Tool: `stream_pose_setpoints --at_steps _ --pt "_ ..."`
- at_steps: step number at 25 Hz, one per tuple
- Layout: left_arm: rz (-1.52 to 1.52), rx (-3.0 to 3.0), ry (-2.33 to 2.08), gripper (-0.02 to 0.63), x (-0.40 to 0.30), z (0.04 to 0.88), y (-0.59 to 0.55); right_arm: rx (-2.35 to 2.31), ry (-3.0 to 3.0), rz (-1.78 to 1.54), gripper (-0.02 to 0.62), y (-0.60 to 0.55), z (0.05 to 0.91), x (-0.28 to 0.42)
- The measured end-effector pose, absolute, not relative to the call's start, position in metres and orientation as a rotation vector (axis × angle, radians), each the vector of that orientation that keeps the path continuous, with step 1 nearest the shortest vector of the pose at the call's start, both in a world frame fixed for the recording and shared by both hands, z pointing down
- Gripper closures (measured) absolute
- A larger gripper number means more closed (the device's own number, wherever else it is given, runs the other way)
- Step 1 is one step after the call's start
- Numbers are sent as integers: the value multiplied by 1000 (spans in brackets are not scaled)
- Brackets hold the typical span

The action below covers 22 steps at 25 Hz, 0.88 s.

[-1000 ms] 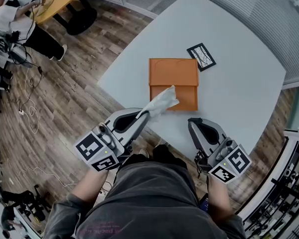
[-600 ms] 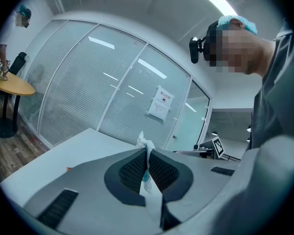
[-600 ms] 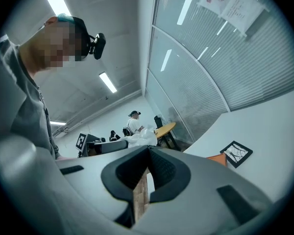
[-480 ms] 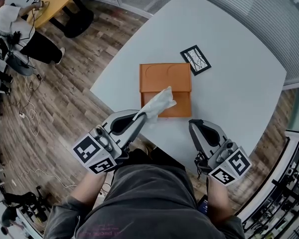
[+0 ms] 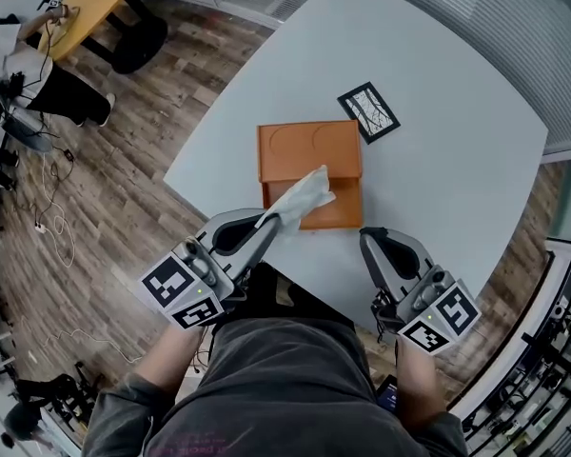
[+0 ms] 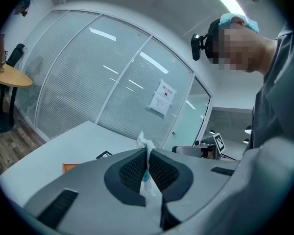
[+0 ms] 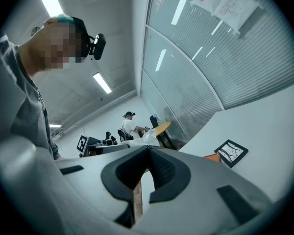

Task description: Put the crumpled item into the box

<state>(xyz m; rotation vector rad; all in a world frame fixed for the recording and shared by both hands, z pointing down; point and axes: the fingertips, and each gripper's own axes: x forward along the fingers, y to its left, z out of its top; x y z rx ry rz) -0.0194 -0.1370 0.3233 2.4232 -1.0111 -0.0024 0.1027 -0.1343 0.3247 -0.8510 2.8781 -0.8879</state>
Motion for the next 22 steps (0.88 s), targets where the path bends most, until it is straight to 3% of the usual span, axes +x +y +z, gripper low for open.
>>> stream_pose_setpoints --at_steps 22 --pt "96 2403 -732 592 -23 398 -166 -1161 2793 -961 597 -134 351 89"
